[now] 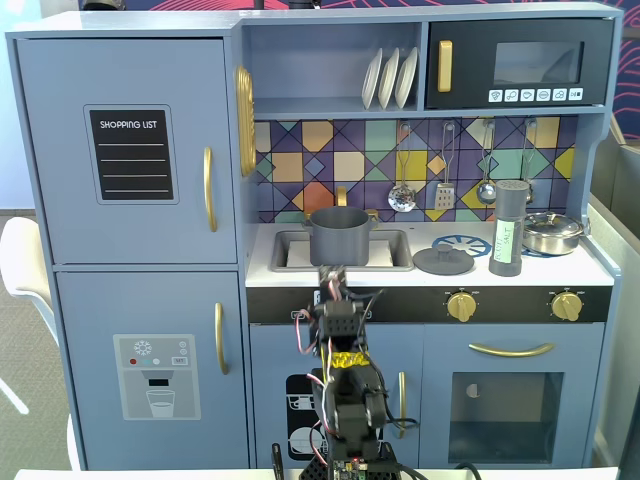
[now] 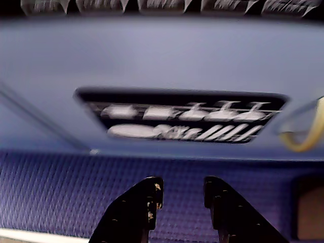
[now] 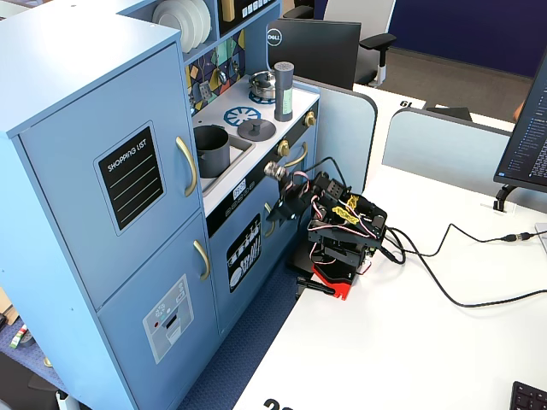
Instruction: Put salt in the gray recipient
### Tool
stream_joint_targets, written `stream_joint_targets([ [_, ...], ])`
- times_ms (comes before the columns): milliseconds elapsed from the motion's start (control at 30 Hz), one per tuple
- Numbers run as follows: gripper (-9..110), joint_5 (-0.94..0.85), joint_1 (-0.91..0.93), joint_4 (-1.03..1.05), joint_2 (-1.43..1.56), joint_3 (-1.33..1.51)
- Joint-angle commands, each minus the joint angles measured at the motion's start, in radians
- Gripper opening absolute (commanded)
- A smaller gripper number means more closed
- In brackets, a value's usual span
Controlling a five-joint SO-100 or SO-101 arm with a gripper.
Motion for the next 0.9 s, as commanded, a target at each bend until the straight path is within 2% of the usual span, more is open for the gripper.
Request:
stream_joint_targets([
  [0, 0, -0.025, 0.002, -0.067, 0.034, 0.094],
  [233, 0, -0.101, 0.048, -0.074, 0.064, 0.275],
  [467, 1, -0.156, 0.084, 0.051, 0.066, 0.285],
  [533, 1, -0.081, 0.083, 0.069, 0.066, 0.285],
  [867, 4, -0.091, 0.080, 0.069, 0.066, 0.287],
])
